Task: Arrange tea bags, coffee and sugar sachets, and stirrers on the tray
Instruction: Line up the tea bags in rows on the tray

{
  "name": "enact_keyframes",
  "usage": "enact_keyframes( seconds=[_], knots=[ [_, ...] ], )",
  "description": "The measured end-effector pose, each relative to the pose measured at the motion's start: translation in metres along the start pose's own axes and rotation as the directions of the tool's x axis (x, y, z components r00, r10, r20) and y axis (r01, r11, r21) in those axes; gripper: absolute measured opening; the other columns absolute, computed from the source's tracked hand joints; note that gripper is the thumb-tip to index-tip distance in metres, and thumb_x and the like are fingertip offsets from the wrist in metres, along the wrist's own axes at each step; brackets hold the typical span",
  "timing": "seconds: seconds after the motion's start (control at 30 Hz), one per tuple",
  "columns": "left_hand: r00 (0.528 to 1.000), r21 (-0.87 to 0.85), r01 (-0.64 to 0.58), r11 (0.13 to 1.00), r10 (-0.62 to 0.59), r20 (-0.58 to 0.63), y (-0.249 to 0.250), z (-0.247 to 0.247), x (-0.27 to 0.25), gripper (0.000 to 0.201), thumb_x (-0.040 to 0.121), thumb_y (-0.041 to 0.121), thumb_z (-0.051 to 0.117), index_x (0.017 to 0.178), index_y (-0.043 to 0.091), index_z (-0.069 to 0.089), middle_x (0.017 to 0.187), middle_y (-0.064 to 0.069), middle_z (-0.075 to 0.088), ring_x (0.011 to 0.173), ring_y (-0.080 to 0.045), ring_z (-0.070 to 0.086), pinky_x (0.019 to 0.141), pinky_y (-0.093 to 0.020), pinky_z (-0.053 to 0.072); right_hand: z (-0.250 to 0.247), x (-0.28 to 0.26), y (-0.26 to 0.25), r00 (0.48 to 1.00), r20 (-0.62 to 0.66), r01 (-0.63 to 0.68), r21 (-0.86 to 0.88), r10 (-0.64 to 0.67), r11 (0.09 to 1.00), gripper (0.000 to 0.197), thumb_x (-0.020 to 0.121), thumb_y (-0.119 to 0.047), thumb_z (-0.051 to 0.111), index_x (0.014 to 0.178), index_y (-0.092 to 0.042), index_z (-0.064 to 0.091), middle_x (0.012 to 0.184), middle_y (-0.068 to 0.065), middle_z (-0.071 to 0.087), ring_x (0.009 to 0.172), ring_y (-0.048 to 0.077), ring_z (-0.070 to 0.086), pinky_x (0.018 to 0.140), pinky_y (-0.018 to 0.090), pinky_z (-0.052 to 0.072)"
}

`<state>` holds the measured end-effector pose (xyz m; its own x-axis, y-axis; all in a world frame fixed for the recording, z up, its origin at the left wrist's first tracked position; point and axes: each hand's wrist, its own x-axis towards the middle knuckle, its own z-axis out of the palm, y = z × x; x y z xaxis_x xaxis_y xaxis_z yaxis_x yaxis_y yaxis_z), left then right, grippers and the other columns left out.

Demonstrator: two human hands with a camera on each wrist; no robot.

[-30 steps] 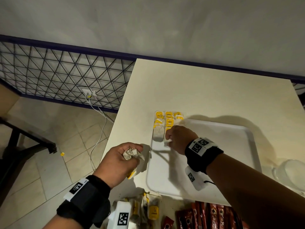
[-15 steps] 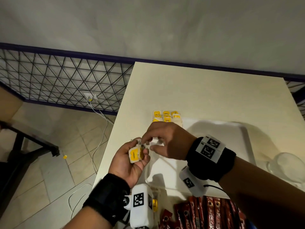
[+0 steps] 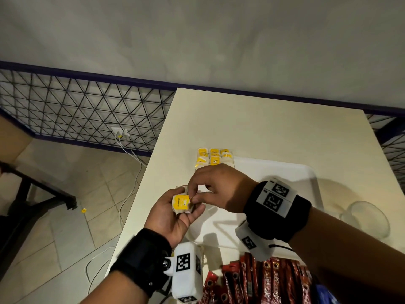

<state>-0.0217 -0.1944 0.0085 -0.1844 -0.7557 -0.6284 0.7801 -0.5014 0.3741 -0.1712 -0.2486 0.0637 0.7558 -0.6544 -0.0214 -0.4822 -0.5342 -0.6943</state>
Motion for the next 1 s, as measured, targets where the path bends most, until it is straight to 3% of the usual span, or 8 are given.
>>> enact_keyframes(
  seconds=[0.17,0.27,0.4,0.5,0.6,0.73,0.87,1.0],
  knots=[
    [0.996,0.063,0.004,0.998,0.002,-0.091,0.001,-0.008,0.000,0.019,0.080,0.018,0.056,0.094,0.005,0.057,0.071,-0.015,0.065,0.055,-0.023,0.067,0.050,-0.030,0.057,-0.015,-0.004,-0.006,0.994,-0.029,-0.099,0.166,0.105,0.981,0.005,0.085,-0.017,0.071,0.086,-0.021,0.068,0.073,-0.018,0.059,0.056,0.000,0.048,0.057,0.010,0.033],
    [0.995,0.066,-0.014,0.998,0.020,-0.096,0.008,-0.017,-0.001,0.016,0.076,0.021,0.062,0.085,0.009,0.057,0.065,-0.009,0.059,0.044,-0.016,0.056,0.042,-0.023,0.050,-0.023,-0.005,-0.007,0.982,-0.055,-0.159,0.285,0.182,0.945,0.012,0.084,-0.015,0.072,0.083,-0.024,0.065,0.061,-0.026,0.056,0.047,0.006,0.038,0.050,0.014,0.030],
    [0.977,0.293,-0.212,0.932,0.214,0.026,0.029,-0.024,-0.012,0.025,0.059,0.013,0.079,0.072,0.011,0.058,0.071,-0.011,0.055,0.043,-0.014,0.043,0.038,-0.020,0.033,-0.026,-0.004,0.000,0.957,-0.096,-0.239,0.273,0.273,0.932,0.010,0.082,-0.020,0.074,0.082,-0.027,0.067,0.070,-0.024,0.059,0.053,0.006,0.047,0.060,0.019,0.040],
    [0.943,0.507,-0.334,0.795,0.291,0.165,0.039,-0.016,-0.020,0.018,0.058,0.003,0.079,0.069,0.012,0.066,0.079,-0.016,0.062,0.045,-0.017,0.042,0.042,-0.022,0.033,-0.027,-0.002,0.005,0.946,-0.082,-0.287,0.232,0.313,0.929,0.011,0.081,-0.021,0.073,0.082,-0.029,0.066,0.075,-0.018,0.060,0.053,0.002,0.048,0.059,0.012,0.036],
    [0.882,0.696,-0.462,0.549,0.364,0.298,0.036,-0.004,-0.020,0.010,0.066,0.007,0.073,0.069,0.017,0.072,0.098,0.000,0.070,0.053,-0.014,0.052,0.046,-0.023,0.041,-0.026,0.003,0.006,0.945,-0.071,-0.304,0.175,0.320,0.936,0.009,0.082,-0.021,0.073,0.084,-0.027,0.067,0.078,-0.015,0.060,0.054,-0.005,0.049,0.056,0.007,0.032],
    [0.845,0.854,-0.475,0.212,0.380,0.376,0.031,-0.001,-0.009,0.018,0.080,0.005,0.074,0.089,0.020,0.075,0.108,0.016,0.067,0.076,-0.002,0.061,0.064,-0.015,0.044,-0.020,0.010,0.007,0.944,-0.097,-0.295,0.183,0.315,0.938,0.006,0.083,-0.019,0.071,0.088,-0.022,0.070,0.076,-0.015,0.060,0.059,-0.010,0.051,0.059,0.007,0.033],
    [0.865,0.874,-0.405,0.269,0.423,0.270,0.037,-0.007,-0.004,0.021,0.082,0.004,0.071,0.090,0.023,0.073,0.092,0.006,0.070,0.055,-0.012,0.052,0.058,-0.028,0.047,-0.021,0.020,0.018,0.930,-0.159,-0.306,0.169,0.333,0.937,0.007,0.082,-0.018,0.072,0.085,-0.023,0.071,0.074,-0.015,0.062,0.063,-0.010,0.052,0.061,0.006,0.035],
    [0.877,0.884,-0.354,0.306,0.436,0.200,0.050,-0.024,-0.001,0.023,0.084,0.005,0.071,0.091,0.026,0.072,0.063,0.007,0.062,0.052,-0.021,0.047,0.055,-0.028,0.045,-0.017,0.035,0.036,0.908,-0.169,-0.363,0.142,0.384,0.921,0.006,0.082,-0.019,0.072,0.087,-0.021,0.071,0.074,-0.015,0.062,0.061,-0.008,0.051,0.056,0.006,0.036]
  ],
)
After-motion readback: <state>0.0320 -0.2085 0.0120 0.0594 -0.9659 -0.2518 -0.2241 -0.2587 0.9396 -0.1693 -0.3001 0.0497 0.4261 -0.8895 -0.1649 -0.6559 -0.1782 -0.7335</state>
